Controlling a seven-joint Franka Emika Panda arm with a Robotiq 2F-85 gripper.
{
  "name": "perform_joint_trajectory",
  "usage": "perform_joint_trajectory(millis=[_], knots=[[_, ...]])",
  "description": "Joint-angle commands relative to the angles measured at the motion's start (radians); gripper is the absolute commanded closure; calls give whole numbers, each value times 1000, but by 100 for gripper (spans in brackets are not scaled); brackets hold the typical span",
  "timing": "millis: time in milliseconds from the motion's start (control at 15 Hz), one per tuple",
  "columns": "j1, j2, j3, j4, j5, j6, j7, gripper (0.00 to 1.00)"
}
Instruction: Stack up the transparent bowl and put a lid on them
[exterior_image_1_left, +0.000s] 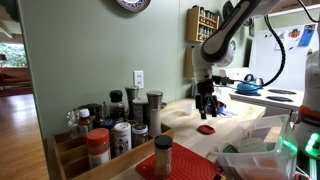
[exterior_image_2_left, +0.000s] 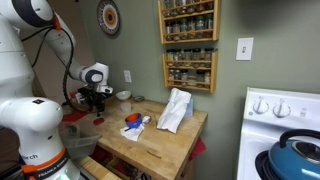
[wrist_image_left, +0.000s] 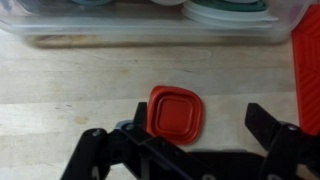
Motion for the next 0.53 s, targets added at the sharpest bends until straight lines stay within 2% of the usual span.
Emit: perform_joint_trajectory(millis=[0,467], knots=[[7,71,17,7,26,65,-10,0],[6,144,20,5,-8,136,27,0]])
